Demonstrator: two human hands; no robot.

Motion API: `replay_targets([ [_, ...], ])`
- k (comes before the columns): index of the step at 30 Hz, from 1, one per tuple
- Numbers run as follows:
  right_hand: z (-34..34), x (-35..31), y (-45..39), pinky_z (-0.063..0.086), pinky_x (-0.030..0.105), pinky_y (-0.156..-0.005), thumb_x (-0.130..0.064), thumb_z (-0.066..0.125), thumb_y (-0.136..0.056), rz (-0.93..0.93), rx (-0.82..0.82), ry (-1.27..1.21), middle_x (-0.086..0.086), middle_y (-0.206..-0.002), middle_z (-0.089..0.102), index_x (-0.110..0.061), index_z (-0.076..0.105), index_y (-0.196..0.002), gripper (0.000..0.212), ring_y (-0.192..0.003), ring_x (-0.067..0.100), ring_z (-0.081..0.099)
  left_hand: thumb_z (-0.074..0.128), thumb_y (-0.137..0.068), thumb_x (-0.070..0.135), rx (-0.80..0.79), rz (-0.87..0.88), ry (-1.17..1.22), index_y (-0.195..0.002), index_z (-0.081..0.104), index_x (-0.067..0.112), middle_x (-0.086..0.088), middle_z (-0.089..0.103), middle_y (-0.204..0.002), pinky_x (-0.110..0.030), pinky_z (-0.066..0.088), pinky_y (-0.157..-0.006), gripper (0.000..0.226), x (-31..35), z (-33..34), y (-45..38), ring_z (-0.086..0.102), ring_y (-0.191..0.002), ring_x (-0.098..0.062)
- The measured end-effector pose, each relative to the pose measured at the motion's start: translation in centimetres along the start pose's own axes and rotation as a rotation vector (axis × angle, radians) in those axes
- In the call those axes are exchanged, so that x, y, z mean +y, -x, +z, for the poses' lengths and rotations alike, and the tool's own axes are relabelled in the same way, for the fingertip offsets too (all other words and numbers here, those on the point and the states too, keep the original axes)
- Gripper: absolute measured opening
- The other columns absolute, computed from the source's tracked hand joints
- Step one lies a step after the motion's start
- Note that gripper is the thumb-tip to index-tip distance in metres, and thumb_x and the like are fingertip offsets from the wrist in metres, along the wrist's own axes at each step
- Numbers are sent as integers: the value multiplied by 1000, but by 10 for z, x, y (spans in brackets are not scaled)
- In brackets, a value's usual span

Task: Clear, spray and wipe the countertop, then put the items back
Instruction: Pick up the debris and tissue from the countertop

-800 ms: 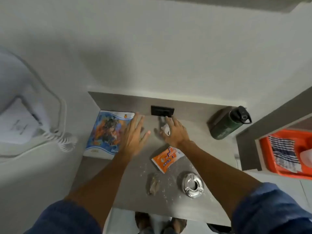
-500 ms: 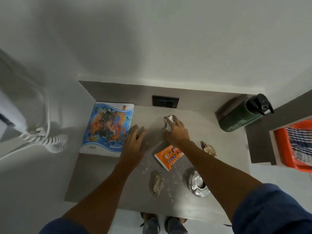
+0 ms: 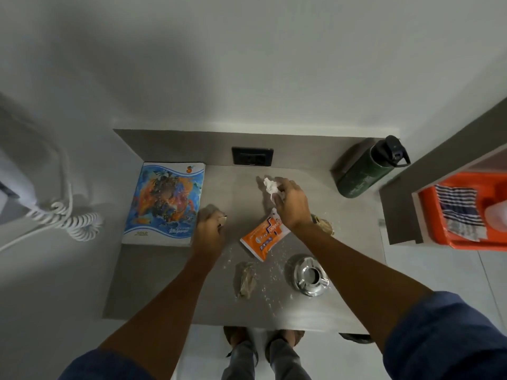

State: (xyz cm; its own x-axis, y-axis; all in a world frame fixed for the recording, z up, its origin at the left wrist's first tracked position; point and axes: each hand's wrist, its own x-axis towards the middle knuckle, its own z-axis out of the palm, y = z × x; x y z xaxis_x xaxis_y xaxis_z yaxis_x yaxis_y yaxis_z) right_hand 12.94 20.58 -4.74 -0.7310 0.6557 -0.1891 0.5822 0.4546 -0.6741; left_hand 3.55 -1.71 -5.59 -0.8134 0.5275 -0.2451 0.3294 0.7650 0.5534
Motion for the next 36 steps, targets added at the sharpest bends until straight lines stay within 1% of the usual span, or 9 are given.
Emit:
replay_targets([
  [2,-13,3,7,56,45,-111,-12,64,-110,3,-15,22,15,-140,66,-8,63,-147,37,-127,30,63,66,-104,8,6,-47,-6,-118,71,0,-23,73,-116,-51,58,-95,17,8,2,9,68,-113,-40],
  [8,-42,15,28,56,34,-100,-30,70,-107,51,-32,120,12,-137,62,-9,71,-133,33,-117,26,64,90,-86,0,-241,-173,365,-101,77,-5,-14,76,-91,-32,59,-80,21,32,10,43,70,-84,-25],
  [12,-52,29,50,49,41,-115,-35,77,-100,95,-23,151,7,-150,56,-13,74,-127,34,-134,25,55,92,-82,0,-370,-167,282,-108,81,-1,-18,81,-112,-43,64,-101,29,29,23,69,77,-106,-33],
  [18,-54,53,82,36,54,-126,-41,71,-100,280,-42,293,7,-164,50,-16,68,-142,49,-158,31,35,95,-81,22,-374,-42,-57,-82,84,18,-2,76,-88,-35,62,-89,12,22,37,92,70,-89,-21],
  [21,-52,65,85,50,51,-116,-34,74,-101,364,-106,245,9,-155,58,-15,61,-148,52,-147,33,50,95,-82,13,-399,-74,-59,-99,88,8,-14,81,-106,-40,64,-94,18,19,47,98,75,-106,-31],
  [24,-48,75,87,62,42,-97,-30,74,-101,384,-106,207,13,-128,73,-10,73,-129,34,-116,34,72,81,-94,12,-380,-90,-177,-108,87,12,-12,83,-114,-39,64,-99,15,20,55,101,76,-110,-30],
  [30,-45,84,92,53,33,-81,-22,73,-100,355,-23,145,16,-120,76,-14,82,-119,23,-106,37,73,77,-100,22,-329,-27,-202,-112,84,15,-11,83,-114,-40,63,-99,16,27,61,102,76,-109,-30],
  [34,-57,94,101,58,39,-87,-16,73,-101,325,74,-4,15,-114,79,-13,71,-118,18,-105,38,73,85,-93,21,-392,80,85,-98,80,17,-7,82,-96,-51,66,-87,9,50,65,100,77,-90,-28],
  [36,-68,103,108,60,46,-95,-19,79,-100,288,102,-111,16,-118,78,-10,59,-128,35,-107,39,72,87,-90,16,-360,139,220,-96,73,14,-9,80,-94,-55,66,-85,15,73,70,98,78,-89,-32],
])
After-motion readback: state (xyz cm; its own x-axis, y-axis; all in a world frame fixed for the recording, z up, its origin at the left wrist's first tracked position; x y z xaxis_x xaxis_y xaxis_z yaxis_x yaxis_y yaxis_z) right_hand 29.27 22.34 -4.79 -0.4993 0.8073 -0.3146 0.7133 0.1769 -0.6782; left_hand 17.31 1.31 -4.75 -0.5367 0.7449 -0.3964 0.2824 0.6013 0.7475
